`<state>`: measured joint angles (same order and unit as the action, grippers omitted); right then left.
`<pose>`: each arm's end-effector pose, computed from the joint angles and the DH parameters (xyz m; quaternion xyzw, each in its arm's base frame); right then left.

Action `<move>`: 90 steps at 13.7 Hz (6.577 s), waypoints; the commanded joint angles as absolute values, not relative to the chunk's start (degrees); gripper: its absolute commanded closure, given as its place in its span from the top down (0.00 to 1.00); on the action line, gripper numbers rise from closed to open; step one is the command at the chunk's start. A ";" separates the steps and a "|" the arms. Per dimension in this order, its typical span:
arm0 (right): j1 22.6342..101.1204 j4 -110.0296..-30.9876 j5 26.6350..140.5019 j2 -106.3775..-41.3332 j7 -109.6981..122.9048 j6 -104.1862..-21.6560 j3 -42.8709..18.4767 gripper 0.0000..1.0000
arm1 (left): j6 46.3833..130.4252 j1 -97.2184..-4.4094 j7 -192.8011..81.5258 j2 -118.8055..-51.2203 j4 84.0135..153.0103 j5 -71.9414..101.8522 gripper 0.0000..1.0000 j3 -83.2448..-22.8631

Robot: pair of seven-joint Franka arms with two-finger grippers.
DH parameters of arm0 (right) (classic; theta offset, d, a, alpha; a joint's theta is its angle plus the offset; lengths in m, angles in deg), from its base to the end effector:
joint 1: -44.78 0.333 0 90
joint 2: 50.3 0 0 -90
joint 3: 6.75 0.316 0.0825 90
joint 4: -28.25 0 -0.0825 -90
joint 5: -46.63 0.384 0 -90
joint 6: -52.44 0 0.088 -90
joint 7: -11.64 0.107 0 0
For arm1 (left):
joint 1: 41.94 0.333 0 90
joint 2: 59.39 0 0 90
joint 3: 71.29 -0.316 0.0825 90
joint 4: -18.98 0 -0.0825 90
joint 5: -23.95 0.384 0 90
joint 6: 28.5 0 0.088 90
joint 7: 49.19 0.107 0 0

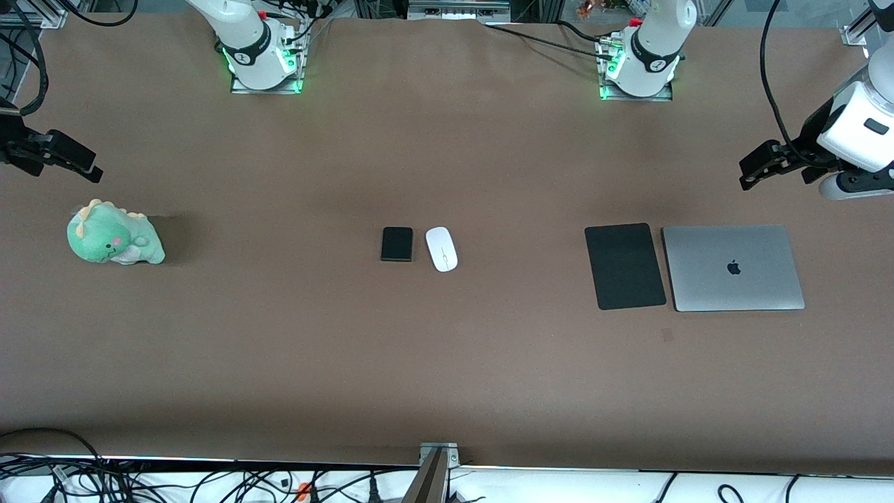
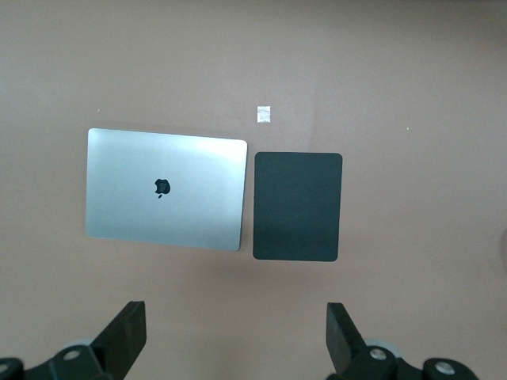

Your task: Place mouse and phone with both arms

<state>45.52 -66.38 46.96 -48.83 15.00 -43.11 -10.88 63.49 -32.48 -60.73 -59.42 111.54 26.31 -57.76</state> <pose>0.5538 -0.0327 0.6089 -0.9980 0.0591 -0.0208 0.0038 0.5558 -0.0352 0.6062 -0.9977 -0.0643 0.0024 0.0210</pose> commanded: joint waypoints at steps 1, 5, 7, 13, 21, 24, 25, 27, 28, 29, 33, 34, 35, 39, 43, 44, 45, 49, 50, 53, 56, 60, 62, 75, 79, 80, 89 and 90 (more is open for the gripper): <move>44.95 -66.58 47.43 -48.19 14.10 -42.93 -10.44 1.00 | 62.56 -32.45 -59.56 -59.92 110.03 27.38 1.00 -57.67; 44.95 -66.58 47.43 -48.19 14.10 -42.93 -10.44 1.00 | 62.73 -31.75 -60.08 -60.09 108.90 26.50 1.00 -58.37; 44.95 -66.58 47.43 -48.19 14.10 -42.93 -10.44 1.00 | 62.65 -31.83 -60.26 -60.88 107.83 26.58 1.00 -58.37; 44.95 -66.58 47.43 -48.19 14.10 -42.93 -10.35 1.00 | 62.47 -32.27 -60.26 -61.24 108.53 26.67 1.00 -57.85; 44.95 -66.58 47.43 -48.19 14.10 -42.93 -10.35 1.00 | 61.86 -32.80 -59.12 -63.17 108.01 26.50 1.00 -57.58; 44.95 -66.58 47.43 -48.19 14.10 -42.93 -10.35 1.00 | 61.68 -32.36 -59.03 -63.17 108.10 26.41 1.00 -57.67; 44.95 -66.58 47.43 -48.19 14.10 -42.93 -10.35 1.00 | 61.68 -32.27 -59.03 -63.17 108.01 26.41 1.00 -57.67; 44.95 -66.58 47.43 -48.19 14.10 -42.93 -10.35 1.00 | 61.59 -32.27 -59.12 -63.00 107.92 26.41 1.00 -57.67; 44.95 -66.58 47.43 -48.19 14.10 -42.93 -10.35 1.00 | 61.59 -32.27 -59.12 -62.99 107.75 26.41 1.00 -57.67; 44.95 -66.58 47.43 -48.19 14.10 -42.93 -10.35 1.00 | 61.59 -32.27 -59.12 -62.99 107.74 26.41 1.00 -57.67; 45.13 -66.85 47.43 -48.28 14.19 -42.75 -10.26 1.00 | 60.98 -32.27 -59.12 -62.99 107.74 26.41 1.00 -57.67; 45.13 -67.11 47.43 -48.46 13.92 -42.40 -10.26 1.00 | 60.72 -32.45 -59.12 -62.99 107.83 26.41 1.00 -57.67; 45.65 -67.20 47.43 -48.81 13.92 -41.79 -10.18 1.00 | 59.84 -32.71 -59.12 -63.08 107.83 26.32 1.00 -57.58; 46.89 -67.55 47.34 -51.53 14.01 -40.03 -9.04 1.00 | 58.00 -34.99 -59.38 -63.78 108.53 26.32 1.00 -57.23; 50.31 -67.46 46.73 -55.48 14.89 -40.73 -9.03 1.00 | 58.95 -36.92 -62.09 -67.11 108.54 21.76 1.00 -56.70; 50.75 -67.20 46.64 -56.79 14.97 -40.90 -9.03 1.00 | 60.09 -37.89 -64.11 -68.00 108.54 21.58 1.00 -56.70; 50.93 -67.03 46.72 -58.03 15.06 -41.51 -9.03 1.00 | 60.97 -38.85 -65.69 -68.35 108.71 21.40 1.00 -56.61; 54.96 -67.64 47.42 -60.58 25.66 -44.68 -8.95 1.00 | 66.23 -42.64 -72.81 -68.71 114.31 19.92 1.00 -56.35; 56.28 -67.64 47.43 -61.46 27.26 -45.55 -8.95 1.00 | 68.77 -43.08 -75.00 -68.79 116.51 17.56 1.00 -56.35; 58.92 -67.73 47.43 -63.74 30.53 -48.10 -8.95 1.00 | 77.21 -46.76 -80.63 -71.59 120.48 16.30 1.00 -55.56; 59.46 -67.73 47.43 -65.33 30.62 -49.16 -8.95 1.00 | 83.54 -53.00 -88.80 -75.64 120.66 17.09 1.00 -55.65; 59.81 -67.73 47.34 -66.65 30.62 -49.17 -8.95 1.00 | 89.88 -58.88 -96.27 -80.12 120.49 17.35 1.00 -55.65; 59.98 -67.73 47.16 -67.26 30.62 -49.08 -9.03 1.00 | 94.18 -62.67 -102.94 -83.02 119.70 17.36 1.00 -55.65; 59.98 -67.55 47.07 -69.20 30.62 -49.87 -9.03 1.00 | 102.37 -77.36 -120.47 -108.16 99.67 32.19 1.00 -57.41; 59.90 -67.55 47.07 -69.20 30.62 -49.87 -9.03 1.00 | 102.37 -77.89 -120.29 -111.33 96.67 33.97 1.00 -57.41; 59.90 -67.55 47.07 -69.20 30.62 -49.87 -9.03 1.00 | 102.37 -77.89 -119.68 -111.33 96.67 33.97 1.00 -57.41; 59.90 -67.55 47.07 -69.29 30.62 -49.96 -9.03 1.00 | 102.46 -77.97 -116.25 -111.77 96.85 34.14 0.94 -57.49; 59.90 -67.55 47.07 -69.29 30.62 -49.96 -9.03 1.00 | 102.46 -77.97 -116.25 -111.95 96.85 34.14 0.94 -57.49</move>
